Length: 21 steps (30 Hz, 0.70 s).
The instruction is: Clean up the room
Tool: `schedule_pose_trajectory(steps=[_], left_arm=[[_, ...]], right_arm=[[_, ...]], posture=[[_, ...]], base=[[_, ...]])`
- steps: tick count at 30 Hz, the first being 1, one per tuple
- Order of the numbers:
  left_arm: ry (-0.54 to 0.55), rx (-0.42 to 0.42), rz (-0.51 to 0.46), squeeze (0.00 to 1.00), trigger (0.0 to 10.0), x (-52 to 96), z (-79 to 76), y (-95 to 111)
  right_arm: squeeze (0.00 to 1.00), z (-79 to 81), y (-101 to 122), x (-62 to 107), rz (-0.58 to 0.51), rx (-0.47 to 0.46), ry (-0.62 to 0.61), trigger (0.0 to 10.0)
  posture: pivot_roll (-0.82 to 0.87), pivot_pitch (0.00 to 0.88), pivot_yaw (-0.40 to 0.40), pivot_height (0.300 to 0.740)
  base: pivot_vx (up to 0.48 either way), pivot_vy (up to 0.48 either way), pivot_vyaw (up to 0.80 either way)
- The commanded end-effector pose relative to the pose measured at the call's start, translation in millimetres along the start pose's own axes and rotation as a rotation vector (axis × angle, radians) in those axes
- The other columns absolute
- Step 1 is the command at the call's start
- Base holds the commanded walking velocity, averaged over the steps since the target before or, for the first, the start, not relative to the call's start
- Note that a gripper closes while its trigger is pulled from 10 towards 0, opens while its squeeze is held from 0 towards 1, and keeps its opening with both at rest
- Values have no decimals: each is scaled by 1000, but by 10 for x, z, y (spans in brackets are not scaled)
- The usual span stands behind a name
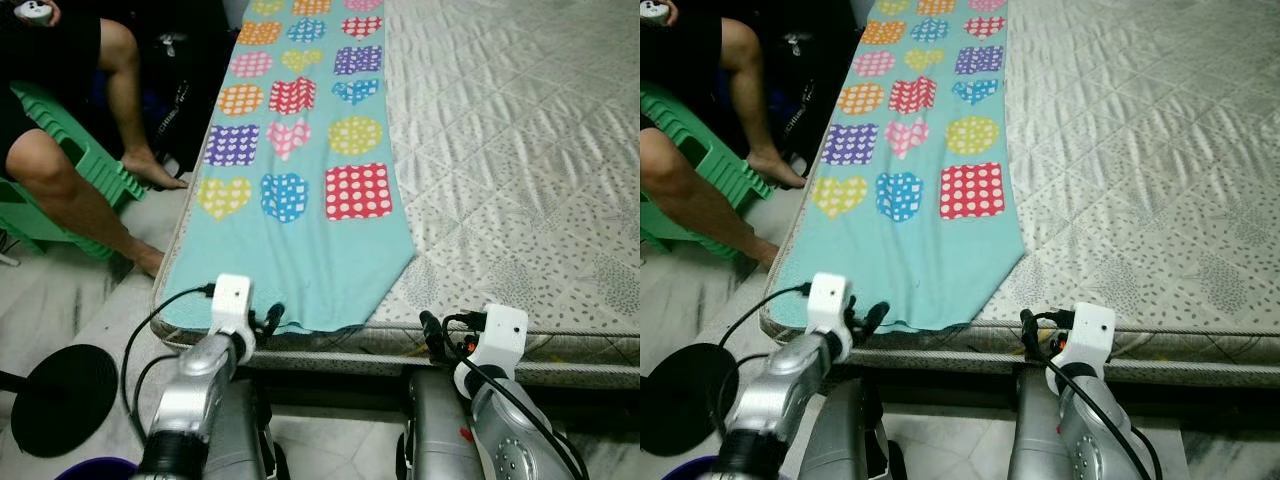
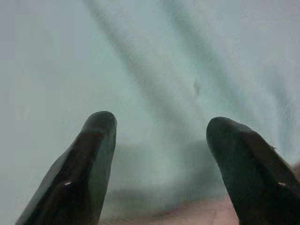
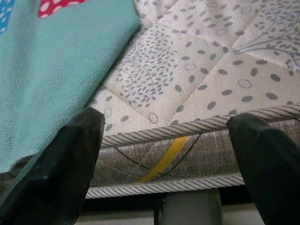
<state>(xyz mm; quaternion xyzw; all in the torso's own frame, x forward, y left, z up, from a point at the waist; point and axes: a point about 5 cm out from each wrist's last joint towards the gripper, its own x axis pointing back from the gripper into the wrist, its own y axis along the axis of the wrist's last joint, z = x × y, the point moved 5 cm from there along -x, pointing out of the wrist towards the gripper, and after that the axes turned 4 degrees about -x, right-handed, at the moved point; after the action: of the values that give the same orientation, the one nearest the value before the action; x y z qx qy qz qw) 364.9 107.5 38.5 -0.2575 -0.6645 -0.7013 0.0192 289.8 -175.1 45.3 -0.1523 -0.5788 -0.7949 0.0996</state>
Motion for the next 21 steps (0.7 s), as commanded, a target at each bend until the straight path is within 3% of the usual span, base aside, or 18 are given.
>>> schedule_pose_trajectory(steps=[1, 7, 10, 12, 16, 17, 18, 19, 20, 21], left_arm=[[9, -32, 1, 1000, 10000, -46, 45, 28], [-64, -55, -6, 1000, 10000, -244, -103, 301], [-168, -83, 16, 1000, 10000, -297, -309, 312], [-267, -123, 18, 1000, 10000, -311, -533, 292], [-346, -135, 43, 1000, 10000, -308, -776, 189], [-350, -145, 49, 929, 10000, -308, -803, 165], [-352, -153, 52, 929, 10000, -310, -818, 151], [-340, -152, 61, 745, 10000, -318, -826, 114], [-340, -152, 61, 745, 10000, -318, -826, 114], [-328, -152, 67, 451, 10000, -322, -808, 97]], right_arm=[[0, 33, -19, 27, 4, 5, 12, 10000], [0, 48, 19, 56, -15, 31, 13, 10000], [0, 48, 24, 80, -18, 36, 12, 10000], [0, 30, 24, 118, -21, 40, 5, 10000], [0, 26, 34, 169, -28, 56, 4, 10000], [0, 25, 31, 180, -27, 54, 3, 10000], [0, 23, 29, 190, -26, 53, 2, 10000], [0, 21, 26, 207, -24, 53, 1, 10000], [0, 21, 26, 207, -24, 53, 1, 10000], [0, 21, 25, 215, -23, 53, 1, 10000]], posture=[[-175, 168, 112, 586], [-190, 177, 111, 586], [-203, 184, 113, 586], [-208, 191, 114, 586], [-215, 201, 114, 586], [-218, 205, 114, 586], [-219, 206, 115, 586], [-223, 209, 115, 586], [-223, 209, 115, 586], [-227, 212, 116, 586]], base=[[0, 0, 0], [0, 0, 0], [0, 0, 0], [0, 0, 0], [0, 0, 0], [0, 0, 0], [0, 0, 0], [0, 0, 0], [0, 0, 0], [0, 0, 0]])
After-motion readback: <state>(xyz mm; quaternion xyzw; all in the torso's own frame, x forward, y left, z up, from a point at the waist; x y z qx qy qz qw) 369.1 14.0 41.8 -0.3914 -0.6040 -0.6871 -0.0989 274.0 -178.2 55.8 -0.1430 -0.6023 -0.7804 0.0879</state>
